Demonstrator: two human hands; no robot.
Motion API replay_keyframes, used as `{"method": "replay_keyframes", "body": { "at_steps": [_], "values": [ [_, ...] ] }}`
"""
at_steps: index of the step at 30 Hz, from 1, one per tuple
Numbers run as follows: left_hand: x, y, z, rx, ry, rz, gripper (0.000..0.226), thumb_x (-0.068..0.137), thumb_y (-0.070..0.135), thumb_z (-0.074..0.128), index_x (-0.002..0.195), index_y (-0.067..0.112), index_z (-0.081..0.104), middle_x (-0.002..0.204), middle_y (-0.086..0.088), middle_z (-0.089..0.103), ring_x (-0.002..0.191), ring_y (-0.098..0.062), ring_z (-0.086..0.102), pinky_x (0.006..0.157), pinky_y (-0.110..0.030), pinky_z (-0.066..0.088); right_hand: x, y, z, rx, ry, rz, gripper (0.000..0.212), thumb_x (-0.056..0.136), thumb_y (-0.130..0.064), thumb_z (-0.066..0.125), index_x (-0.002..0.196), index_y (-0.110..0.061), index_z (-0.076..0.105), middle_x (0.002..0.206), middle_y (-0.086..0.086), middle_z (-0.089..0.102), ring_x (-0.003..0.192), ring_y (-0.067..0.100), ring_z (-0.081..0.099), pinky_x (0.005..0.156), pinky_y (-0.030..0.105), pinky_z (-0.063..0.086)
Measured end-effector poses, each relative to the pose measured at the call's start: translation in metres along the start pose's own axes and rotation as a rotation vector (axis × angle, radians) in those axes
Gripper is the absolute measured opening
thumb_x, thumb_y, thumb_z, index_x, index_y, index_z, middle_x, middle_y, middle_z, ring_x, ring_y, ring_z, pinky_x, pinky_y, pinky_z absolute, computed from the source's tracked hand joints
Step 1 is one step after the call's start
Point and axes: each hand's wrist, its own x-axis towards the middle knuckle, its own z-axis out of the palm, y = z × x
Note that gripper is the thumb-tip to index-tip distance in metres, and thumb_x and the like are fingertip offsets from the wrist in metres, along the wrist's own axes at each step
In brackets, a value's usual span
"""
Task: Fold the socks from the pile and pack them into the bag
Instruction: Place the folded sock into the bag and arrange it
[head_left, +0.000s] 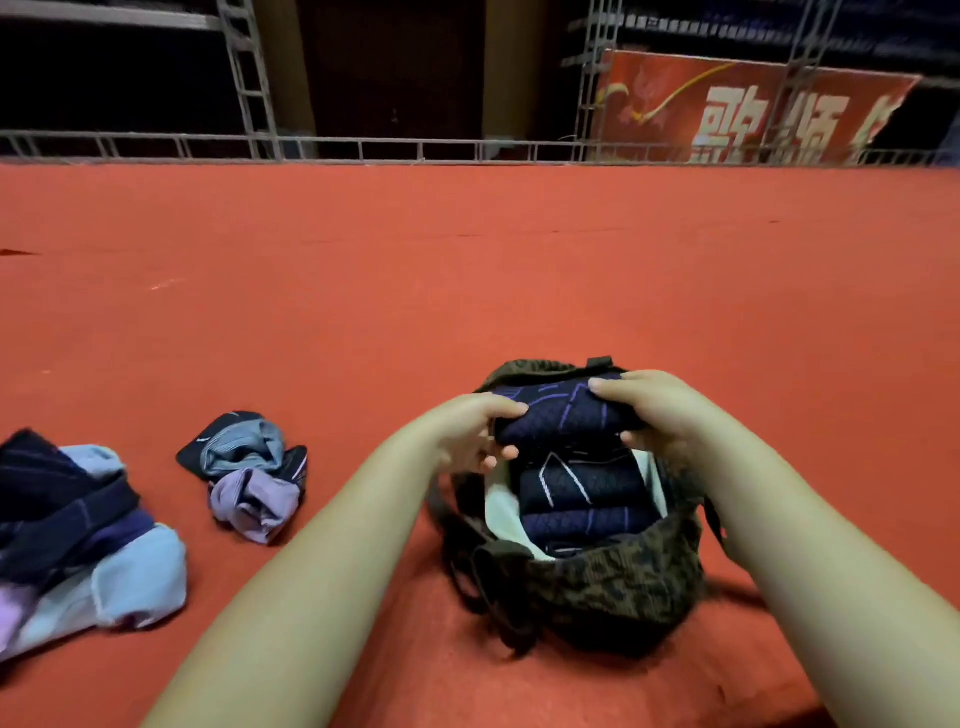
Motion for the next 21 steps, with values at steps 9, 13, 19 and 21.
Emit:
{"method": "replay_keyframes", "body": {
  "at_steps": [9, 13, 19, 21],
  "values": [
    [0.093, 0.032, 0.011, 0.193, 0.398, 0.153, 0.009, 0.094, 0.020, 0.050, 0.089, 0.016, 0.044, 0.081, -0.004, 0.050, 0.047, -0.011, 0.050, 0.037, -0.019, 0.037, 0.077, 0.001, -0.005, -0.030, 0.072, -0.157, 0.005, 0.095, -0.019, 0.053, 0.097, -0.020, 0.057, 0.088, -0.002, 0.060, 0.078, 0.010, 0.058, 0.054, 0.024, 0.053],
    [0.107, 0.030, 0.016, 0.595, 0.544, 0.213, 0.016, 0.095, 0.028, 0.048, 0.096, 0.012, 0.043, 0.090, -0.007, 0.061, 0.072, -0.023, 0.064, 0.060, -0.032, 0.051, 0.095, 0.010, -0.004, -0.462, 0.335, -0.322, 0.045, 0.087, -0.028, 0.064, 0.126, -0.009, 0.051, 0.124, 0.006, 0.059, 0.117, 0.024, 0.054, 0.098, 0.034, 0.043],
    [0.116, 0.023, 0.018, 0.694, 0.685, 0.203, 0.023, 0.095, 0.032, 0.048, 0.089, 0.013, 0.037, 0.102, -0.012, 0.060, 0.088, -0.032, 0.062, 0.069, -0.036, 0.045, 0.078, 0.014, -0.002, -0.748, 0.411, -0.383, 0.043, 0.092, -0.037, 0.054, 0.123, -0.008, 0.047, 0.124, 0.012, 0.056, 0.113, 0.030, 0.054, 0.091, 0.039, 0.045],
    [0.118, 0.021, 0.020, 0.430, 0.716, 0.242, 0.023, 0.093, 0.030, 0.051, 0.083, 0.016, 0.035, 0.095, -0.011, 0.061, 0.066, -0.027, 0.065, 0.064, -0.041, 0.056, 0.067, 0.014, 0.004, -0.822, 0.417, -0.525, 0.041, 0.093, -0.034, 0.052, 0.124, -0.007, 0.051, 0.130, 0.012, 0.052, 0.120, 0.028, 0.049, 0.099, 0.037, 0.039]
  ]
}}
